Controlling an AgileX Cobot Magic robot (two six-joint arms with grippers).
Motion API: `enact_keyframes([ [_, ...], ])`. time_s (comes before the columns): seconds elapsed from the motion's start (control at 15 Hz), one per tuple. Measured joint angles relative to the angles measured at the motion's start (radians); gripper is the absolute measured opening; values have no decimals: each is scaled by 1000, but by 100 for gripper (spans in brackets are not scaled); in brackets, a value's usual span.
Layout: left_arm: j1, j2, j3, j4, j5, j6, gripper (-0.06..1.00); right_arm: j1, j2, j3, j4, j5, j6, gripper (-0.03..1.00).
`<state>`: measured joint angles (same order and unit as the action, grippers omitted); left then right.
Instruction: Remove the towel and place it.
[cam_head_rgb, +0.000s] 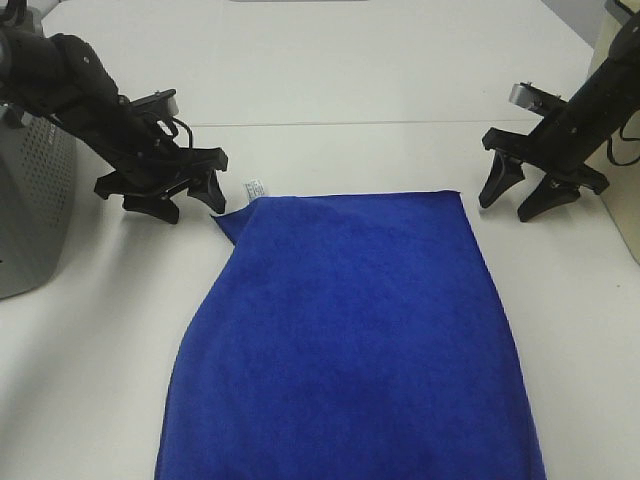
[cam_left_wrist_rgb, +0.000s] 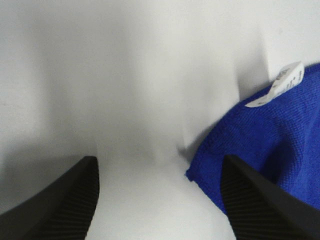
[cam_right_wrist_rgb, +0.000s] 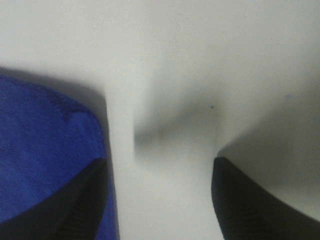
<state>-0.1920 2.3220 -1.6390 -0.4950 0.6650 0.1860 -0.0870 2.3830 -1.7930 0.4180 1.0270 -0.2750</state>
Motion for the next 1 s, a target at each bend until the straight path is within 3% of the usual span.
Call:
enact_keyframes([
  [0.33, 2, 4, -6, -31, 18, 29, 64, 0, 26, -10, 98, 8, -56, 61],
  [0.6, 2, 6, -8, -83, 46, 79, 64, 0, 27, -10, 101, 9, -60, 61],
  [1.0, -3, 46, -26, -281, 44, 191, 64, 0, 38, -10, 187, 1, -128, 61],
])
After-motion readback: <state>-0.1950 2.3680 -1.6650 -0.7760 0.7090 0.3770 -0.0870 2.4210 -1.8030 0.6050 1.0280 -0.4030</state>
